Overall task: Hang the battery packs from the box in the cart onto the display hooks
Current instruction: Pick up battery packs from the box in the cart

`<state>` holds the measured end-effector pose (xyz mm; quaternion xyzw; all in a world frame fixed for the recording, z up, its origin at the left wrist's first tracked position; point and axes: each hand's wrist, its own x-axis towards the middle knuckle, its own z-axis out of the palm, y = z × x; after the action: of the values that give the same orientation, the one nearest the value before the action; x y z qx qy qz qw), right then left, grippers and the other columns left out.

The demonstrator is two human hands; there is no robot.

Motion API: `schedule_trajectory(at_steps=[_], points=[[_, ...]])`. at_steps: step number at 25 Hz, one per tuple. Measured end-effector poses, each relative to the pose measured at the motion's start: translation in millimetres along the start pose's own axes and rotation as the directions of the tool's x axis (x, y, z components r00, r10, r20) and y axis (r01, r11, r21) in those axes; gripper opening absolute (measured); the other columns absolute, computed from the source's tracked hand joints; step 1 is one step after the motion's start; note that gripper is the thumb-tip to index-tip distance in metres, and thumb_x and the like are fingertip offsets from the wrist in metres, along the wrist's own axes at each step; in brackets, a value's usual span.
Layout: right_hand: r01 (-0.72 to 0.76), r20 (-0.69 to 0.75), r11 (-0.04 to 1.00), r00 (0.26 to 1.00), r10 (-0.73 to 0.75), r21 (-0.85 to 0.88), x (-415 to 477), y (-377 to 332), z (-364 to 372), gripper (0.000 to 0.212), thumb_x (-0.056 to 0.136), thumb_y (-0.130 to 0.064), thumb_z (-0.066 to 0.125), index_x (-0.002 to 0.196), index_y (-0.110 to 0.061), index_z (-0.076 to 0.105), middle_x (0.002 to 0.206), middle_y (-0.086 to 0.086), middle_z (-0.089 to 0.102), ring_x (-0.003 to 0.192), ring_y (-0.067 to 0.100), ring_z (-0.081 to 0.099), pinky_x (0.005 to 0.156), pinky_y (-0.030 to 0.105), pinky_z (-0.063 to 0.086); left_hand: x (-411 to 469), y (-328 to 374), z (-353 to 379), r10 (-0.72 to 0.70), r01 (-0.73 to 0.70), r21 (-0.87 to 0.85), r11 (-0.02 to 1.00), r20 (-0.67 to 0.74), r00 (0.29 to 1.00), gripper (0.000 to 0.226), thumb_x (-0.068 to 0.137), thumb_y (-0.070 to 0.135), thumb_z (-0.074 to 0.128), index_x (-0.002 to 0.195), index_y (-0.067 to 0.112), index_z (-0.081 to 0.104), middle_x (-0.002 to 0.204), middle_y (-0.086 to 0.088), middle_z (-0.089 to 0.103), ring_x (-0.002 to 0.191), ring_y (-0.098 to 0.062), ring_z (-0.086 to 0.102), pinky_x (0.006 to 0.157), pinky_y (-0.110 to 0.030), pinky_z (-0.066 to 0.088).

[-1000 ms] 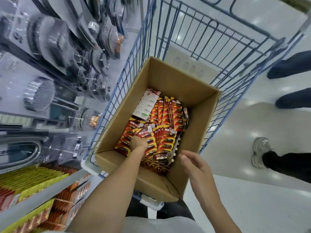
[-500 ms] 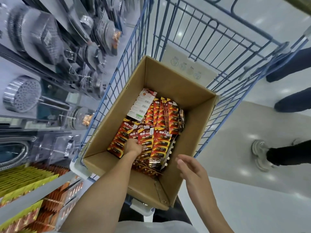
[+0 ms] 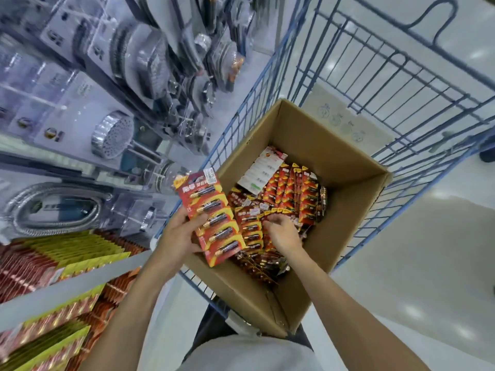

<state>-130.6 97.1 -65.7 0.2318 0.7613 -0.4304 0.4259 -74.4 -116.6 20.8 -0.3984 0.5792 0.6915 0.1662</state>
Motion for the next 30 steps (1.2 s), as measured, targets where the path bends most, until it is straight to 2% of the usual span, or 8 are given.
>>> schedule_trajectory(at_steps=[2, 5, 9, 12, 15, 21, 26, 30], points=[[-0.066, 0.092, 0.995, 0.993, 0.073, -0.08, 21.6, -2.4, 21.3, 0.044, 0.103, -0.023, 0.059, 0.141, -0.003, 0.05, 0.126, 0.01, 0.062, 0.11, 0.027, 0.062, 0.084, 0.039, 0.05, -13.0, -5.7, -11.5, 0.008, -0.009, -0.023, 1.0, -0.039, 0.999, 0.028, 0.101, 0.012, 0.059, 0.126, 0.022, 0.065, 0.114, -0.002, 0.079, 0.102, -0.026, 0.076, 0.086, -0.048, 0.06], [-0.093, 0.123, 0.985, 0.986, 0.111, -0.145, 49.2, 8.7, 52.6, 0.026, 0.101, -0.019, 0.059, 0.124, -0.005, 0.056, 0.121, 0.012, 0.065, 0.105, 0.028, 0.062, 0.082, 0.038, 0.055, -28.3, -8.3, -21.7, 0.029, -0.027, 0.029, 0.999, -0.086, 0.996, 0.023, 0.101, 0.015, 0.06, 0.12, 0.025, 0.067, 0.107, 0.0, 0.08, 0.095, -0.024, 0.078, 0.083, -0.047, 0.061], [-0.158, -0.03, 0.975, 0.987, 0.155, -0.159, 75.8, 28.7, 89.8, 0.061, 0.097, -0.025, 0.065, 0.148, -0.006, 0.037, 0.151, 0.02, 0.041, 0.137, 0.039, 0.046, 0.118, 0.045, 0.038, -39.1, -12.5, -34.9, 0.026, -0.022, 0.043, 0.999, -0.107, 0.994, 0.024, 0.1, 0.016, 0.061, 0.122, 0.021, 0.069, 0.108, 0.0, 0.079, 0.097, -0.021, 0.078, 0.078, -0.043, 0.065], [-0.174, -0.165, 0.975, 0.975, 0.15, -0.137, 76.7, 34.1, 101.9, 0.072, 0.092, -0.017, 0.075, 0.149, -0.007, 0.031, 0.153, 0.021, 0.03, 0.139, 0.041, 0.041, 0.12, 0.044, 0.034, -44.6, -18.3, -40.8, -0.004, 0.006, 0.021, 1.0, -0.1, 0.995, 0.026, 0.1, 0.016, 0.06, 0.124, 0.02, 0.069, 0.112, -0.002, 0.079, 0.103, -0.023, 0.076, 0.08, -0.046, 0.065], [-0.133, -0.204, 0.981, 0.973, 0.103, -0.14, 82.2, 41.5, 114.3, 0.087, 0.081, -0.02, 0.086, 0.148, -0.006, 0.033, 0.149, 0.021, 0.037, 0.14, 0.04, 0.04, 0.121, 0.048, 0.033, -48.1, -23.4, -44.8, -0.035, 0.035, 0.002, 0.999, -0.111, 0.993, 0.027, 0.096, 0.019, 0.062, 0.122, 0.021, 0.07, 0.114, -0.003, 0.078, 0.104, -0.025, 0.076, 0.084, -0.051, 0.062], [0.042, -0.136, 0.946, 0.987, -0.091, -0.322, 94.4, 33.8, 122.2, 0.036, 0.089, -0.032, 0.078, 0.117, -0.017, 0.06, 0.115, 0.008, 0.067, 0.108, 0.029, 0.064, 0.095, 0.048, 0.057, -47.4, -27.8, -51.1, -0.044, 0.041, -0.022, 0.999, -0.125, 0.991, 0.033, 0.088, 0.024, 0.066, 0.121, 0.024, 0.069, 0.112, 0.0, 0.079, 0.102, -0.022, 0.077, 0.078, -0.047, 0.063], [0.197, 0.137, 0.917, 0.978, -0.158, -0.347, 95.6, 41.0, 97.4, 0.031, 0.1, -0.023, 0.066, 0.128, -0.011, 0.065, 0.13, 0.008, 0.065, 0.115, 0.026, 0.065, 0.092, 0.029, 0.051, -49.5, -25.9, -53.2, -0.022, 0.022, 0.003, 1.0, -0.093, 0.995, 0.029, 0.094, 0.026, 0.064, 0.122, 0.024, 0.07, 0.11, 0.0, 0.079, 0.101, -0.022, 0.077, 0.078, -0.042, 0.063], [0.247, 0.005, 0.958, 0.968, -0.249, -0.147, 56.5, 34.6, 64.4, 0.027, 0.103, -0.022, 0.06, 0.128, -0.012, 0.067, 0.121, -0.002, 0.068, 0.092, 0.015, 0.067, 0.075, 0.023, 0.048, -54.5, -17.5, -53.8, 0.012, -0.014, -0.033, 0.999, -0.043, 0.999, 0.031, 0.093, 0.031, 0.062, 0.122, 0.022, 0.071, 0.112, -0.003, 0.079, 0.102, -0.025, 0.077, 0.08, -0.041, 0.064]])
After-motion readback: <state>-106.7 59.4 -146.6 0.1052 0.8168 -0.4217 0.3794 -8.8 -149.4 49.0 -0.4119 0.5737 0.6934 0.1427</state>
